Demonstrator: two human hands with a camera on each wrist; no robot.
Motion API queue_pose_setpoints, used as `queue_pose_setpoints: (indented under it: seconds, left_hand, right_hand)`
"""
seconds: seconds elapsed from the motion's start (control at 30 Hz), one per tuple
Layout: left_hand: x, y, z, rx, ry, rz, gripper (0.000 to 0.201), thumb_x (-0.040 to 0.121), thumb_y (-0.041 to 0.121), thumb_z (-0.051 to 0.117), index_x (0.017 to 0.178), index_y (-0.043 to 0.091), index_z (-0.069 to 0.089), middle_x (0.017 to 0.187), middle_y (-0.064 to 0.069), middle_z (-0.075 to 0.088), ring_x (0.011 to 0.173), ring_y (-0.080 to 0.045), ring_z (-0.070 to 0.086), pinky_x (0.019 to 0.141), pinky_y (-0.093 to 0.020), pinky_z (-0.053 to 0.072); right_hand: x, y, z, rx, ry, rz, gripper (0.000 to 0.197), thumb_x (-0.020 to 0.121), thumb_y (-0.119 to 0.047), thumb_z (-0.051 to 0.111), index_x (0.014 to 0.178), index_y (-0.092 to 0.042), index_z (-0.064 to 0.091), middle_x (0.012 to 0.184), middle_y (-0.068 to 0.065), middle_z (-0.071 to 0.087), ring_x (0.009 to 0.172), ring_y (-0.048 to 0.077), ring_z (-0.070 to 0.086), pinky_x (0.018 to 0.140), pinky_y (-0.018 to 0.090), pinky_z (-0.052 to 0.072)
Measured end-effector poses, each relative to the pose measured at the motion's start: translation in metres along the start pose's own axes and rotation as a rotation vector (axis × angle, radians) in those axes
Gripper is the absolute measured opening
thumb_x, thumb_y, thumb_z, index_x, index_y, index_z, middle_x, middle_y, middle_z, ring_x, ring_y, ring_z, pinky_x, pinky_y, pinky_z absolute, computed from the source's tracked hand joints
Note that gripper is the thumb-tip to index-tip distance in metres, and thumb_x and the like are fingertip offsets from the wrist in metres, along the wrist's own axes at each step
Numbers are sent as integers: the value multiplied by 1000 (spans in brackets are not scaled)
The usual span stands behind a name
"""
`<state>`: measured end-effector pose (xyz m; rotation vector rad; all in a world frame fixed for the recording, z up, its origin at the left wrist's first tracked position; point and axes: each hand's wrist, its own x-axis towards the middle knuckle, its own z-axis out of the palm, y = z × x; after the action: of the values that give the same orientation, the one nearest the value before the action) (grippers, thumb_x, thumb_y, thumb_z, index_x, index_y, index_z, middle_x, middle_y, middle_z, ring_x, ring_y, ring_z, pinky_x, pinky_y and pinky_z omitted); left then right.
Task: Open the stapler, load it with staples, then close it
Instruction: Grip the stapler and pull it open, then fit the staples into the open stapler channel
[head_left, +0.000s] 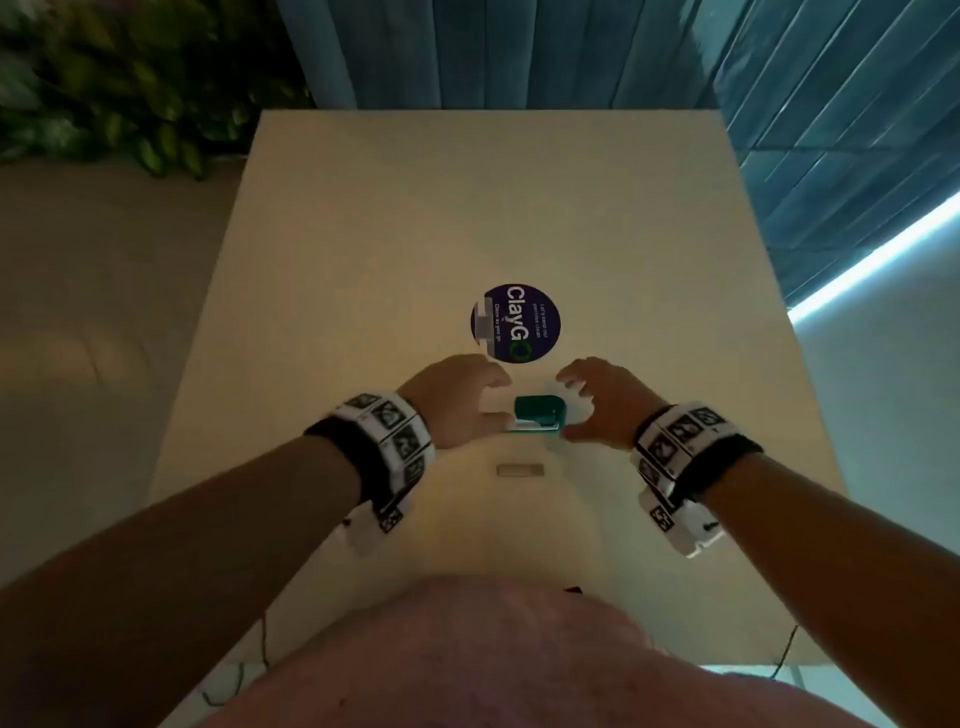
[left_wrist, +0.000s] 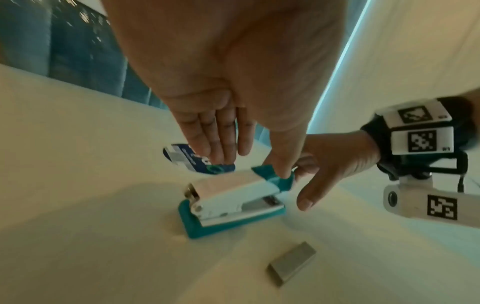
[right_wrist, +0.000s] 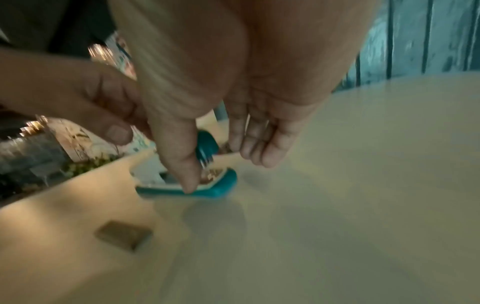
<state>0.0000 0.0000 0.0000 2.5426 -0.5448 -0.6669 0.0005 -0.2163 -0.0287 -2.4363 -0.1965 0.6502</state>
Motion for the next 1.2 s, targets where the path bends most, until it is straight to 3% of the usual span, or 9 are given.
queue_pose_setpoints:
  seconds: [0.1, 0.27, 0.5, 0.73, 0.87, 0.93, 1.0, 1.07, 1.2]
  left_hand:
    - [16, 11, 10, 42, -47, 30, 55, 75, 36, 69, 121, 12, 49, 121, -12, 55, 111, -27, 50, 94, -41, 44]
    - [33, 21, 22, 70, -45, 84, 26, 71, 24, 70, 90, 10, 59, 93, -14, 59, 86, -32, 56, 66, -33, 40]
    - [38, 21, 17, 101, -51, 113, 30, 75, 24, 68, 100, 10, 60, 100, -12, 62, 91, -31, 57, 77, -41, 49]
    - [10, 4, -1, -145, 164, 171, 36, 75, 17, 70, 108, 13, 56, 105, -9, 63, 93, -23, 60, 84, -38, 52]
    - [-20, -27, -12, -317, 264, 123, 36, 68, 11, 77, 99, 18, 59, 92, 8, 62, 87, 0, 60, 83, -9, 47]
    - [-38, -50, -14, -328, 308, 51, 38, 64, 12, 79, 96, 23, 59, 88, 15, 64, 87, 6, 59, 81, -3, 44]
    - [-52, -73, -12, -312, 339, -18, 36, 63, 12, 80, 91, 24, 61, 88, 14, 66, 85, 3, 61, 78, -7, 48]
    - [-57, -90, -9, -266, 325, -84, 32, 64, 16, 81, 88, 24, 63, 86, 9, 67, 82, -4, 62, 77, -20, 53]
    - [-48, -103, 4, -166, 228, -141, 25, 67, 22, 80, 87, 21, 64, 88, -5, 65, 79, -21, 60, 71, -35, 50]
  right_hand:
    - [5, 3, 9, -32, -60, 31, 58, 58, -14, 84, 108, -11, 54, 103, 5, 51, 87, 16, 47, 79, 28, 42]
    - [13, 4, 11, -33, -17, 29, 44, 56, -13, 84, 93, -13, 61, 87, 0, 52, 78, 16, 51, 71, 27, 41]
    - [14, 5, 11, -37, -21, 36, 45, 56, -15, 83, 95, -14, 61, 86, -1, 54, 80, 19, 53, 77, 35, 50]
    - [10, 6, 10, -23, 6, 39, 40, 56, -16, 82, 91, -15, 62, 86, 0, 57, 78, 19, 54, 78, 39, 53]
    - [11, 6, 10, 0, 6, 32, 39, 57, -15, 83, 90, -15, 62, 84, 0, 56, 75, 18, 53, 77, 38, 54]
    - [11, 7, 11, 5, 5, 26, 39, 57, -14, 82, 90, -15, 62, 85, 0, 56, 76, 19, 53, 78, 38, 54]
    - [11, 8, 12, 2, 3, 20, 39, 58, -14, 82, 91, -15, 62, 86, 0, 56, 76, 19, 53, 77, 37, 53]
    - [11, 9, 13, 5, 9, 17, 40, 58, -14, 82, 92, -15, 62, 87, 0, 56, 76, 18, 54, 76, 34, 53]
    - [10, 13, 16, 6, 23, 10, 38, 60, -13, 81, 93, -14, 62, 86, -1, 56, 76, 16, 53, 71, 27, 47]
